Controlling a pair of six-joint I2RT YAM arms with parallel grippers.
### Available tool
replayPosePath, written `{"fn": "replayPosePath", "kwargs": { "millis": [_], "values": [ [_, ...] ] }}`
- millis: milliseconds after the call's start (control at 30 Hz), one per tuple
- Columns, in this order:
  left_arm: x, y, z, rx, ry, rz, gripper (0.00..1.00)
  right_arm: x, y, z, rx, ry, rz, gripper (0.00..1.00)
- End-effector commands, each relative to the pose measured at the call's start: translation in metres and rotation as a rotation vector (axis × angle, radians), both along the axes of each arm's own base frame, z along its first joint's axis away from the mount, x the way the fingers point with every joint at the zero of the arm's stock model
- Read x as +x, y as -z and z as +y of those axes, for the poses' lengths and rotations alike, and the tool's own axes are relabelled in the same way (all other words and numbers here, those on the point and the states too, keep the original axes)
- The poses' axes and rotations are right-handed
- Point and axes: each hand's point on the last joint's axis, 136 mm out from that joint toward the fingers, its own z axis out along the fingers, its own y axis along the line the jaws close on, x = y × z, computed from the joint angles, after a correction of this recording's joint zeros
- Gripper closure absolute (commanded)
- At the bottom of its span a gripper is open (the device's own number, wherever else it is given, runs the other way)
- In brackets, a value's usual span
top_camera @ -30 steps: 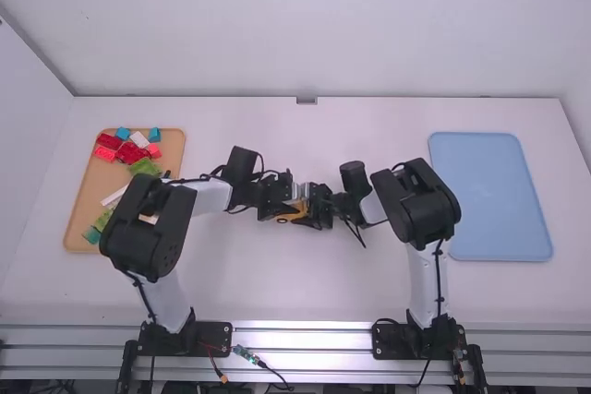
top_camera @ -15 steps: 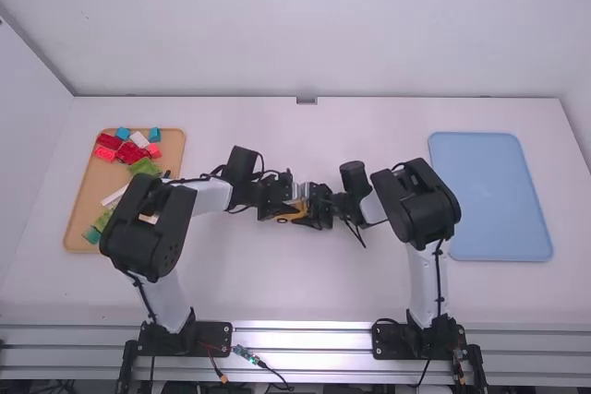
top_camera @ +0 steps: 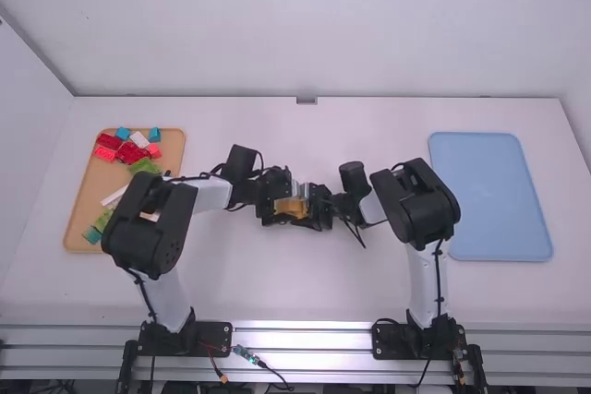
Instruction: Assemble lego blocks to make yellow taxi
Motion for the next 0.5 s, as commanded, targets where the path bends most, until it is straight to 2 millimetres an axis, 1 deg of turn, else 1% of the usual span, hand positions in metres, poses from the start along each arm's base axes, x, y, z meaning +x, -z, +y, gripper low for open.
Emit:
{"fn": "replayPosePath", "kwargs": {
  "millis": [0,67,167,200,267,333,433,467],
  "values": [
    [-0.007,-0.003,0.004,0.005,-0.014,0.021,0.01,0.006,0.000,0.002,0.006,0.010,0.013,0.59],
    [-0.005,-0.013,0.009,-0.003,-0.030,0.012,0.01,0.007,0.000,0.002,0.003,0.013,0.014,0.59],
    [-0.007,-0.041,0.019,-0.048,-0.043,0.005,0.01,0.009,0.003,0.000,-0.011,0.027,0.012,0.58],
    [-0.008,-0.044,0.020,-0.053,-0.041,0.005,0.01,0.009,0.003,0.000,-0.013,0.029,0.012,0.59],
    [-0.018,-0.065,0.026,-0.119,0.005,-0.007,0.01,0.008,0.003,0.000,-0.014,0.028,0.013,0.59],
    [-0.022,-0.075,0.029,-0.157,0.026,-0.018,0.01,0.008,0.004,0.000,-0.014,0.028,0.013,0.59],
    [-0.033,-0.092,0.047,-0.229,0.061,-0.042,0.01,0.008,0.003,0.000,-0.014,0.028,0.013,0.58],
    [-0.034,-0.093,0.049,-0.233,0.064,-0.044,0.01,0.009,0.003,0.000,-0.013,0.028,0.013,0.58]
  ]
}}
